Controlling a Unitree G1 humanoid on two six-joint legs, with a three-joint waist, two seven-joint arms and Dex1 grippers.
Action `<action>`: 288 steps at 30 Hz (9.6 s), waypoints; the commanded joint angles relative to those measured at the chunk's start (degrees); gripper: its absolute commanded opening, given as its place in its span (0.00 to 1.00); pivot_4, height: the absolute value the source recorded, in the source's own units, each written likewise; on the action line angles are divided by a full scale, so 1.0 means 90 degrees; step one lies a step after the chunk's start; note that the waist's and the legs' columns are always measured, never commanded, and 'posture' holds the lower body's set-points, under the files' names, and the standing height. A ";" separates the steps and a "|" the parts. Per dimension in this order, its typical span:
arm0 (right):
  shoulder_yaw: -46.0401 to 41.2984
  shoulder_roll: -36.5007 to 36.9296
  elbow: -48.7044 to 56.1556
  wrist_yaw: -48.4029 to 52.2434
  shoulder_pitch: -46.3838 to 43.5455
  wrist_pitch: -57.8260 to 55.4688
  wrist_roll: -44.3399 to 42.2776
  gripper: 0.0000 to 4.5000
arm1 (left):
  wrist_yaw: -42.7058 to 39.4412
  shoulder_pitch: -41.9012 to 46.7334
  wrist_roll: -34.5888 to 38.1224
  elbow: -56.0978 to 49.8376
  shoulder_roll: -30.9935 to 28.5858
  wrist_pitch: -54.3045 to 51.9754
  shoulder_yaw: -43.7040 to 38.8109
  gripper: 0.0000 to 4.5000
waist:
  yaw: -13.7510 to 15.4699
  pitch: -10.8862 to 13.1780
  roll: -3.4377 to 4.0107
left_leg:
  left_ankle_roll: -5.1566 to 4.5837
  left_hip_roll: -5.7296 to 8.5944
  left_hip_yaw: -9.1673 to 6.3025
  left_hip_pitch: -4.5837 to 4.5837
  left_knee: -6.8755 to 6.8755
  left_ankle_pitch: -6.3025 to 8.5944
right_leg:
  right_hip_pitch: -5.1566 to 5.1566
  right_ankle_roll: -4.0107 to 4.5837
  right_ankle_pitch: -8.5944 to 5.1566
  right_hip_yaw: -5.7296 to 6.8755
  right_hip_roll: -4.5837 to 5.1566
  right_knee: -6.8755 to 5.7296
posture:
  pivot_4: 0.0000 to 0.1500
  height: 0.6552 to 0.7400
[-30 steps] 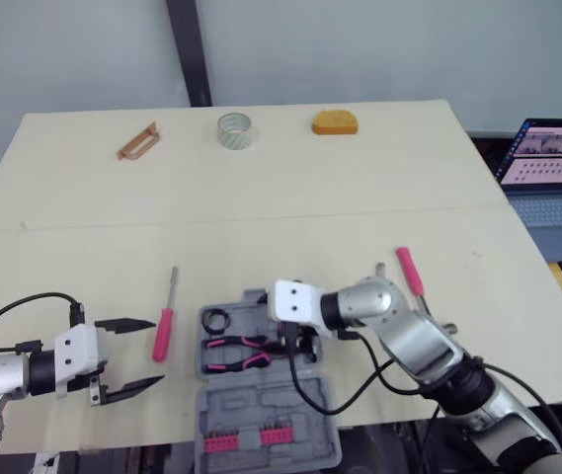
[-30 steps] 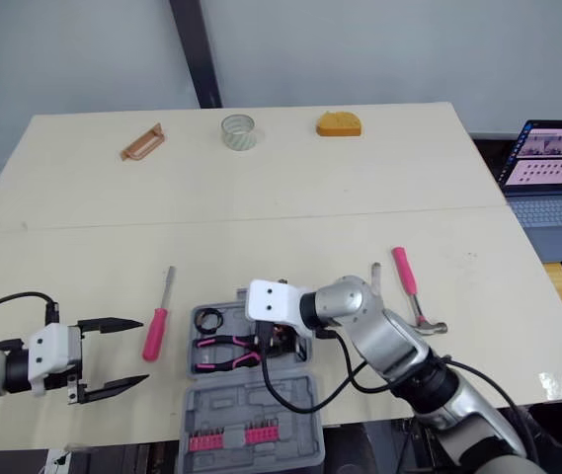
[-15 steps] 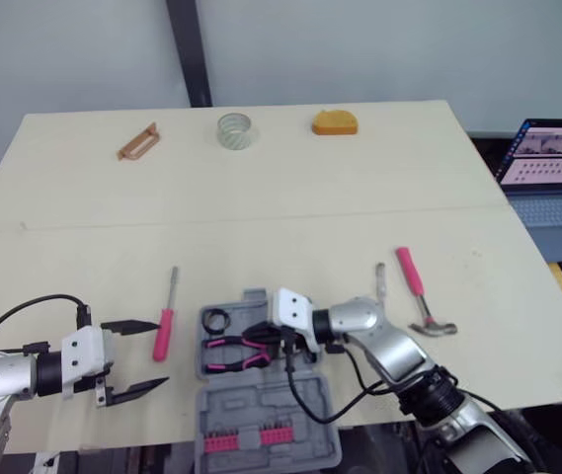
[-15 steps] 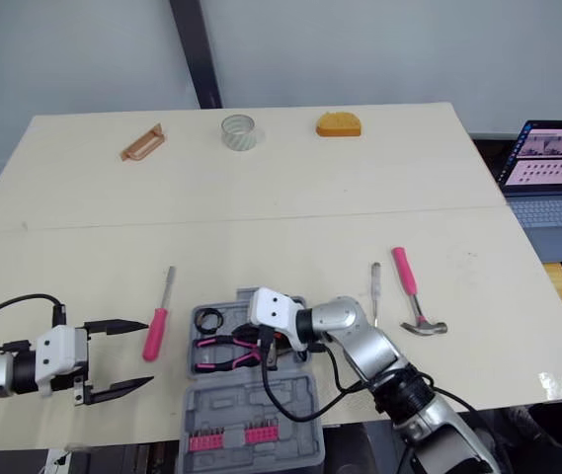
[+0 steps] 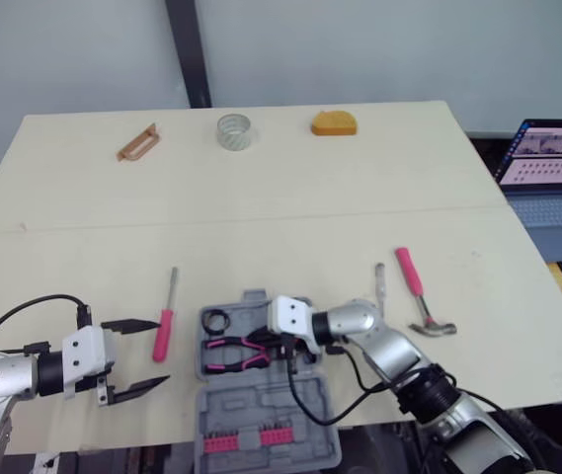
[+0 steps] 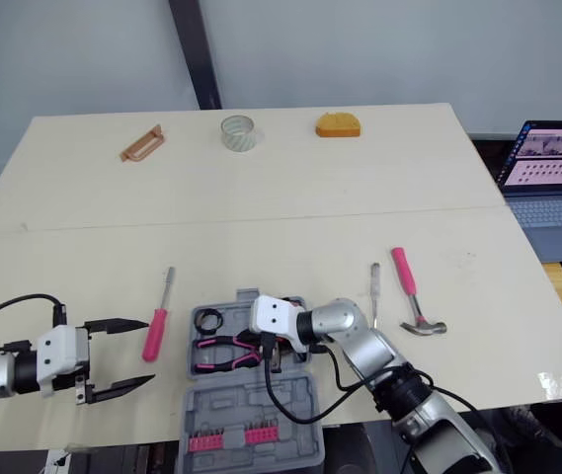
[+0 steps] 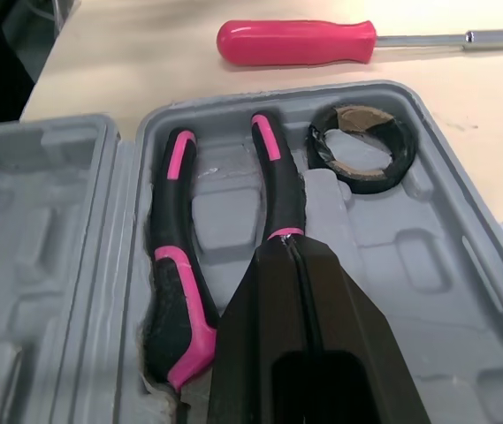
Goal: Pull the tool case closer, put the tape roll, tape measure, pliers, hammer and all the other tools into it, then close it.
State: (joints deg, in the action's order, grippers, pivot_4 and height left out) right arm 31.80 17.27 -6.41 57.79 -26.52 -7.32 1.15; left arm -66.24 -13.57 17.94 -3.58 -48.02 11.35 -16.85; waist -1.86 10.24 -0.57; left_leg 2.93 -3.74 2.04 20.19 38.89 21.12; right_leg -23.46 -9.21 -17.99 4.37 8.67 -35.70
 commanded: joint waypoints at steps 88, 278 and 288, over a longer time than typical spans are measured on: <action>-0.5595 0.3800 0.0285 0.0599 0.2540 -0.1998 -0.3305 0.97 | 0.0974 -0.0005 0.0311 0.1084 -0.0338 -0.1850 -0.1216 1.00 | 0.0039 -0.0123 0.0022 | -0.0004 -0.0012 0.0065 -0.0111 -0.0083 0.0028 | 0.0085 0.0006 0.0000 0.0001 0.0003 0.0072 | 1.00 1.00; -0.6297 0.3977 -0.2704 0.0269 0.1857 -0.1017 -0.2729 1.00 | 0.1637 0.0341 0.0466 0.2354 0.0064 -0.2661 -0.2369 1.00 | 0.0017 -0.0036 0.0028 | -0.0028 -0.0018 0.0107 -0.0106 -0.0022 0.0071 | 0.0085 0.0002 0.0015 -0.0005 0.0006 0.0079 | 1.00 1.00; -0.6215 0.3481 -0.0635 -0.0272 0.2211 -0.1999 -0.3122 1.00 | 0.1564 0.0613 0.0757 0.1134 0.0303 -0.3199 -0.1703 1.00 | 0.0033 -0.0037 0.0028 | -0.0027 -0.0019 0.0106 -0.0106 -0.0019 0.0072 | 0.0085 0.0000 0.0016 -0.0005 0.0006 0.0076 | 1.00 1.00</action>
State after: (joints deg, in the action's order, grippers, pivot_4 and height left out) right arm -23.20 49.09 -17.02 57.35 -6.44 -23.56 -25.00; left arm -51.99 -8.88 23.03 10.13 -45.51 -16.63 -32.77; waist -1.56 9.91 -0.32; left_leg 2.69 -3.92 2.99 19.23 38.72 21.77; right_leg -22.69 -9.21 -17.85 4.32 8.72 -35.04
